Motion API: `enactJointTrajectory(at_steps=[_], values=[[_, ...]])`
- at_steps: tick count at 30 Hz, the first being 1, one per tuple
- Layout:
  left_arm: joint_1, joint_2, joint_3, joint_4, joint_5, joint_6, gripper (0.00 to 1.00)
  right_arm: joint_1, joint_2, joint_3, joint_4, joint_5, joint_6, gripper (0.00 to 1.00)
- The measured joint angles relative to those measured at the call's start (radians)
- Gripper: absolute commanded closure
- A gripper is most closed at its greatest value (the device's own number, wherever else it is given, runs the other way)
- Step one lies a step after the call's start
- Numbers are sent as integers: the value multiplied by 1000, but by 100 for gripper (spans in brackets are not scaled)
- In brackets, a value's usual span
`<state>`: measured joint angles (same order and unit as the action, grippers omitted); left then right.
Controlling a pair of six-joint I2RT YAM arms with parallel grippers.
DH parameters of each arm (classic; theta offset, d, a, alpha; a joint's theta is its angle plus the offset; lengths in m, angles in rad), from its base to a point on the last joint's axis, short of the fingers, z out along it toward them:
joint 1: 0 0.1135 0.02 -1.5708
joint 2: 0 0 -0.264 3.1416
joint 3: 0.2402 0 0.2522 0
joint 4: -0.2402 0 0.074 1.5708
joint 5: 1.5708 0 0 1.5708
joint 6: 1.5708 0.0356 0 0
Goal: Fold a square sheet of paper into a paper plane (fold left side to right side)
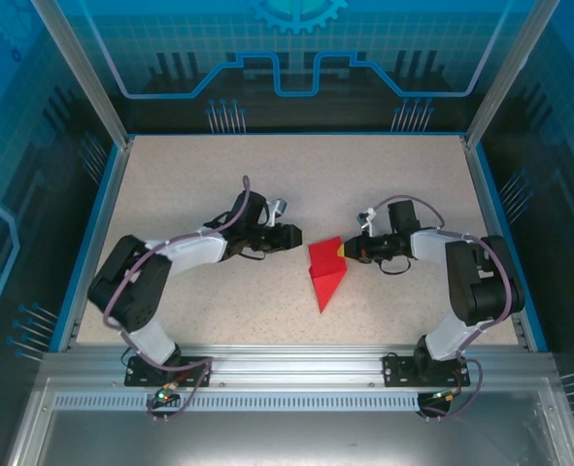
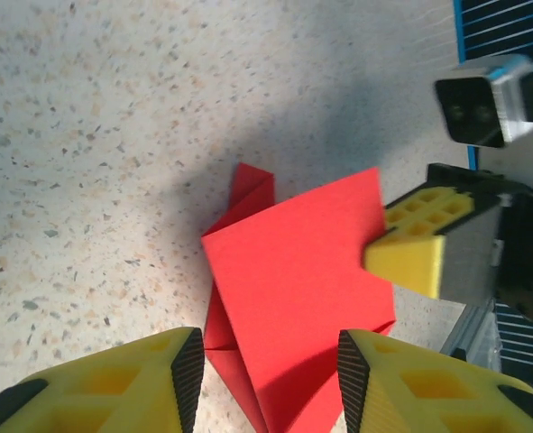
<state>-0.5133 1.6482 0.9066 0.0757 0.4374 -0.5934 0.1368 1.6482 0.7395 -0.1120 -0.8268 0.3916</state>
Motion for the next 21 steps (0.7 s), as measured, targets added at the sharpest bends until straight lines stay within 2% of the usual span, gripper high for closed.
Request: enactJointTrajectory(at_steps=[3,6,10,13,16,21], values=[[-63,-97,-23,-47,-65,37,52,10,-10,9,-47,32,34,100],[-192,-161,-43,-90,-143,61,51,13,-10,26,-100,68,71,100],[-369,-172,-51,-136,-262,69,51,16,-10,56,-152,103,122,100],[-462,-133,-24,-196,-355,70,50,23,-10,64,-167,124,155,100],[-516,-42,51,-259,-432,73,49,37,-10,70,-180,143,179,100],[-550,75,171,-335,-512,74,49,54,-10,72,-187,168,209,100]])
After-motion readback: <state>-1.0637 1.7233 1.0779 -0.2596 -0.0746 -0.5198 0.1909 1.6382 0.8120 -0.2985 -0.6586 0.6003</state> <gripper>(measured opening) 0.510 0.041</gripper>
